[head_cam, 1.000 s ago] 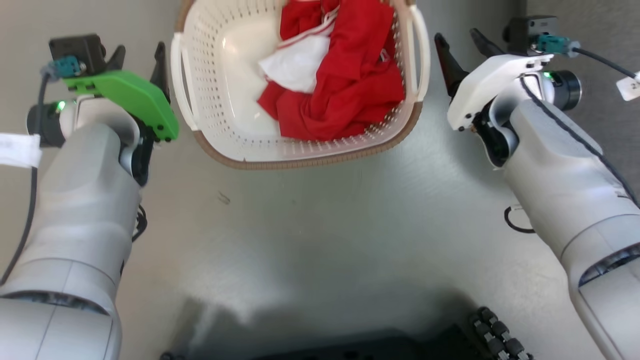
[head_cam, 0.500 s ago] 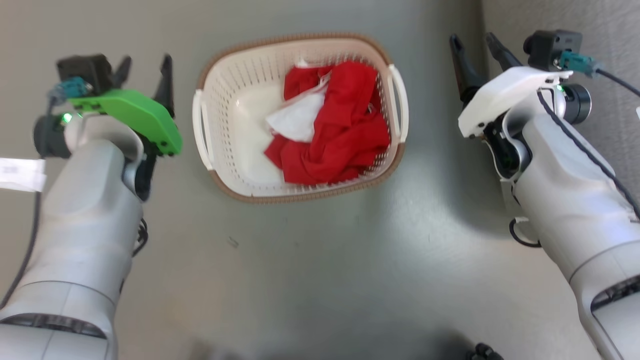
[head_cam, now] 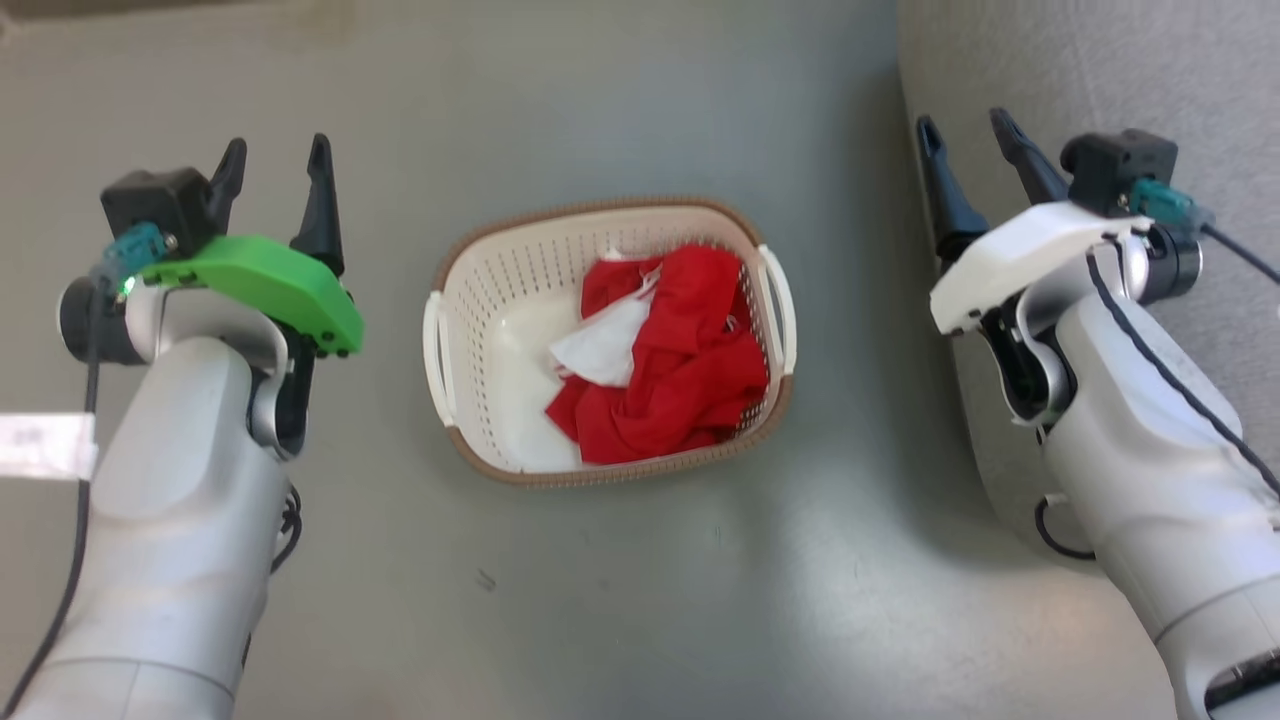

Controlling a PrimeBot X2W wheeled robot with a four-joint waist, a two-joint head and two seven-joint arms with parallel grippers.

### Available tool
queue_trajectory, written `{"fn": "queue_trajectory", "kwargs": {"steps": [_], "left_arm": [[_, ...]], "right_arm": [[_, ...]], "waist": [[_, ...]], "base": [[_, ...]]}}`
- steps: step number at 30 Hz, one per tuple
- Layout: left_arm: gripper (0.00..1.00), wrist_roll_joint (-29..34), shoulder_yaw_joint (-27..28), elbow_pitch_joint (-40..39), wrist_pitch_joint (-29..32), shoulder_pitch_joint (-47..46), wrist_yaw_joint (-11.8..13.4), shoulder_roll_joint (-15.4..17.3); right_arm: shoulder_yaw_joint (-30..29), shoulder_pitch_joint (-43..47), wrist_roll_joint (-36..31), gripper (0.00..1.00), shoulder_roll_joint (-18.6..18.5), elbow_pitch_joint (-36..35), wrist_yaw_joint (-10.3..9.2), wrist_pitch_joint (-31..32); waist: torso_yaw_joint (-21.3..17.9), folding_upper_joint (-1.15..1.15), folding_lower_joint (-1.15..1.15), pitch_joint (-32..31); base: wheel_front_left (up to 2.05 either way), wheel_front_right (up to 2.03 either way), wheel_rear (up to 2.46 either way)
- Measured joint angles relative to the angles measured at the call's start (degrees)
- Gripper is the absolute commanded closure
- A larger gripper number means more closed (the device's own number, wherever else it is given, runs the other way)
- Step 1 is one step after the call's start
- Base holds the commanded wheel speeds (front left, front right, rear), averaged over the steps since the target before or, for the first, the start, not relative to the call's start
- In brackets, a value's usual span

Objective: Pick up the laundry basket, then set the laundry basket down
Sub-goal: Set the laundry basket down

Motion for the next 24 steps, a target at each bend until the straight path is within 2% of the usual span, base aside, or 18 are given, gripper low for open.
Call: {"fn": "queue_trajectory", "kwargs": {"steps": [10, 16, 24], "left_arm": [[0.0, 3.94, 2.27, -10.87, 0.0, 10.61, 2.9, 0.82], [0.0, 5.34, 3.59, -16.7, 0.0, 17.51, 4.88, 0.65], [0.0, 7.12, 3.28, -22.76, 0.0, 26.39, 5.94, -0.26]], "right_arm": [[-2.03, 8.56, -4.06, 0.0, -0.73, -9.11, -2.32, -0.05], [-3.09, 14.54, -5.94, 0.0, -0.86, -12.85, -3.02, -0.07], [-4.61, 22.14, -6.88, 0.0, -1.78, -17.2, -4.01, -0.05]], "waist": [[-0.23, 0.0, 0.0, -8.26], [-0.71, 0.0, 0.0, -13.12], [-1.07, 0.0, 0.0, -18.67]], "base": [[0.0, 0.0, 0.0], [0.0, 0.0, 0.0], [0.0, 0.0, 0.0]]}}
